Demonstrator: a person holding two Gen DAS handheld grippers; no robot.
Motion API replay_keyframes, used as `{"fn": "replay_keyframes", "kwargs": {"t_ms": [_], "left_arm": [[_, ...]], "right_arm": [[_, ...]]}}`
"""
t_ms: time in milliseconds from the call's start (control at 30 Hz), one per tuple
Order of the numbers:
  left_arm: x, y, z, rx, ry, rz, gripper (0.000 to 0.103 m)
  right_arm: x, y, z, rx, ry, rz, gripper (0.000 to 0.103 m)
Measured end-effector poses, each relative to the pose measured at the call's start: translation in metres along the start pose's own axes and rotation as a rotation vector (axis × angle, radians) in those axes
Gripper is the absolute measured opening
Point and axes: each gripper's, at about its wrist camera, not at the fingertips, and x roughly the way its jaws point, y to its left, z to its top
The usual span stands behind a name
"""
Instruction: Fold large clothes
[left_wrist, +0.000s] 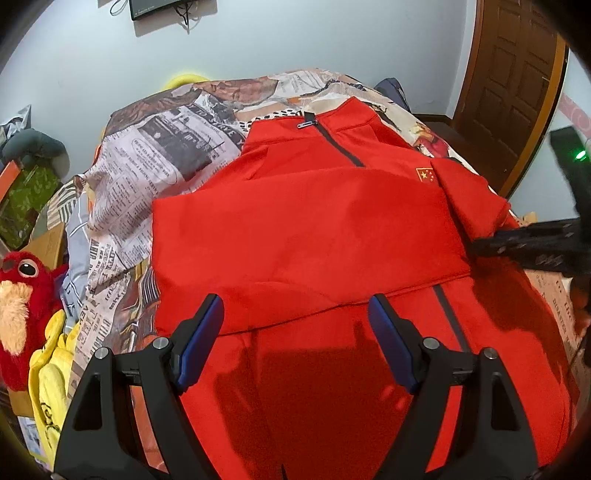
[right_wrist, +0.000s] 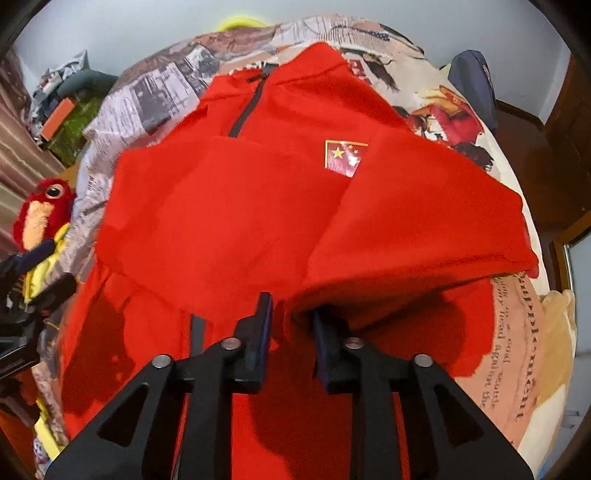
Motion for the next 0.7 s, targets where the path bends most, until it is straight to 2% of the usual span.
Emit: {"fn": "replay_keyframes", "kwargs": {"t_ms": [133,200,267,400,567,700], "left_arm": [[0.001,0.001,-0.003,-0.005,-0.003,0.006,0.080],[0.002,0.001,-0.003,-0.014,-0.004,0.001,0.080],[0.002,0.000,-0.002,-0.027,-0.006,-0.008,0.080],[0.002,-0.004,0.000,-0.037,-0.013,-0.025,0.080],[0.006,-0.009,0.002,-0.021,-0.013,-0.019,0.080],[0.014,-0.008,0.000,-0.027,-0.001,-0.016,0.080]], "right_arm": [[-0.041,-0.013,-0.004,0.057,-0.094,0.052,0.043],[-0.056,-0.019,-0.001,0.078,-0.146,0.054,0.054],[-0.072,-0.037,0.001,0.118,-0.193,0.036,0.061],[-0.076,-0.083,0.004,0.272,-0.211,0.021,0.062],[-0.044,-0.142,0.001,0.531,-0.154,0.041,0.062],[-0.021,-0.169,0.003,0.638,-0.133,0.059,0.062]]}}
